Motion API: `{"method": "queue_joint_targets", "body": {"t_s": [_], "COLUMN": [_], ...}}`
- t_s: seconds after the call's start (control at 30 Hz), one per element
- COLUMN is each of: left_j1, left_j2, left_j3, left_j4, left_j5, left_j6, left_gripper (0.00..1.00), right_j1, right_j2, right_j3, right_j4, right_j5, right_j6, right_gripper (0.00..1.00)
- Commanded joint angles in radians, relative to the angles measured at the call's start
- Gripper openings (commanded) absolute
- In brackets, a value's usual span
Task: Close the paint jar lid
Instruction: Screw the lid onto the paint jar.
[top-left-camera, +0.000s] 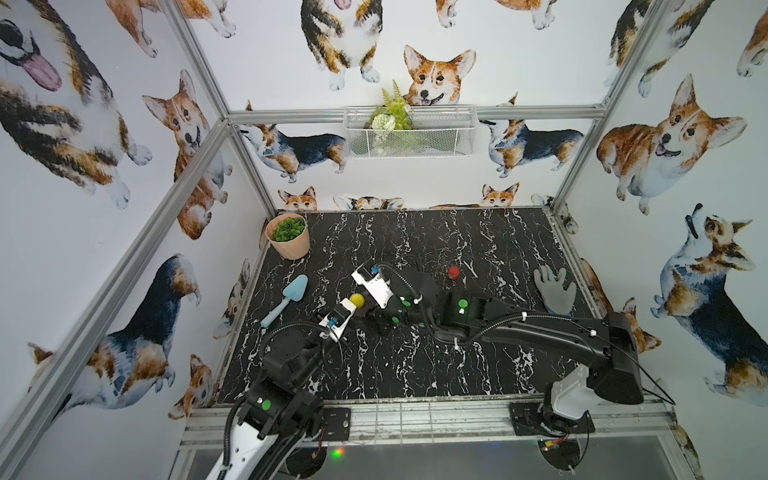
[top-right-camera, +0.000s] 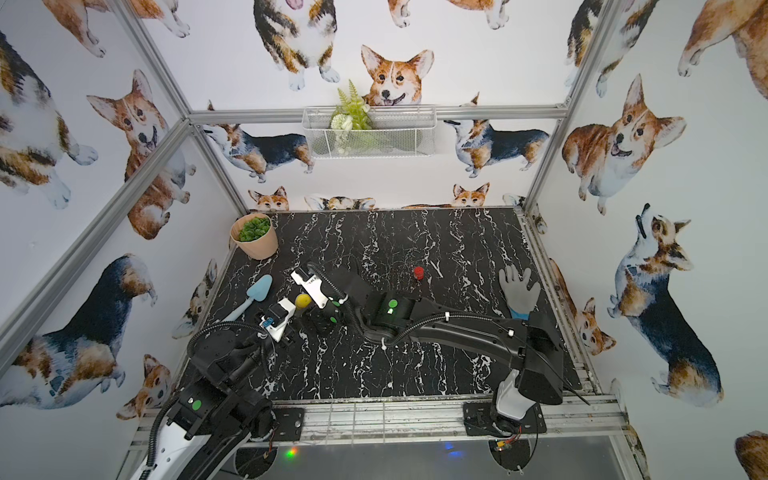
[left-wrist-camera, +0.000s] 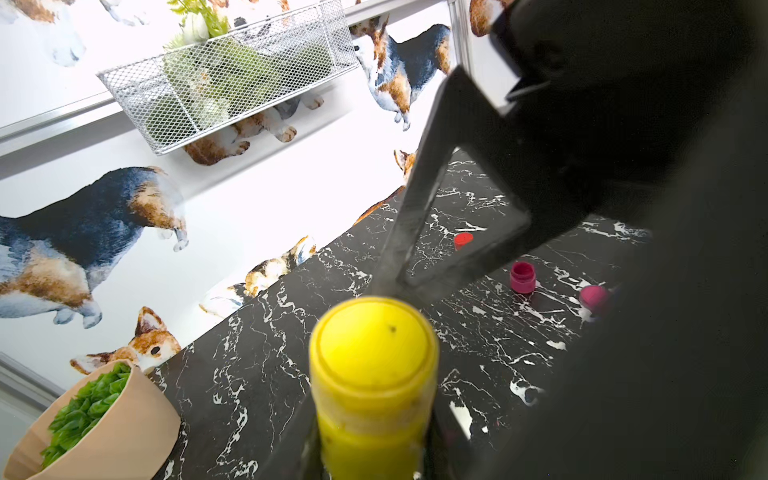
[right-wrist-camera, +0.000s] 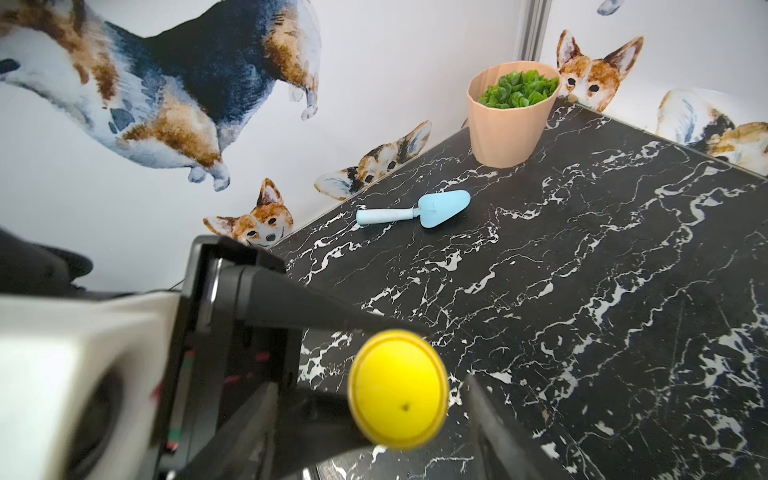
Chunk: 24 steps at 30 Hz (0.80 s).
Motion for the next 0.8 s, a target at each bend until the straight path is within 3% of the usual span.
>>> {"method": "queue_joint_targets", "body": {"t_s": [0.0,0.2,0.33,0.43,0.53,0.63,0.77], "left_j1": [0.002,0.003,0.002,0.002,0.003,0.003,0.001], "left_j2": [0.01,0.01,0.016,0.051,0.093,0.106,0.11], "left_j3": [0.011,0.007,0.002,0.008,0.017,0.019,0.021], "left_j4": [0.084,0.09,0.106,0.112,0.112,0.111,0.1], "left_j5": [-0.007,0.049,0.192,0.347,0.429,0.457,0.436], "left_j6": [-0.006,-0.02,-0.045,-0.072,-0.083,-0.086,-0.08], "left_gripper": [0.32,0.32,0.32,0.32,0.32,0.32,0.32], "right_j1": [-0.013,-0.049,-0.116,-0.128,-0.134,-0.149,-0.164], "right_j2": [-0.048,-0.147,-0.193,-0.221,-0.234,-0.22,-0.188], "right_j3": [-0.038,-0.111,-0.118,-0.114,-0.114,-0.087,-0.057], "right_j4": [-0.076,-0.105,-0.128,-0.14,-0.141,-0.186,-0.19], "right_j5": [-0.034,-0.075,-0.159,-0.223,-0.278,-0.365,-0.434], "right_j6": [-0.044,-0.165,-0.288,-0.478,-0.635,-0.76,-0.779], "right_gripper": [0.75,0.77,0.77,0.75,0.71,0.64,0.64]}}
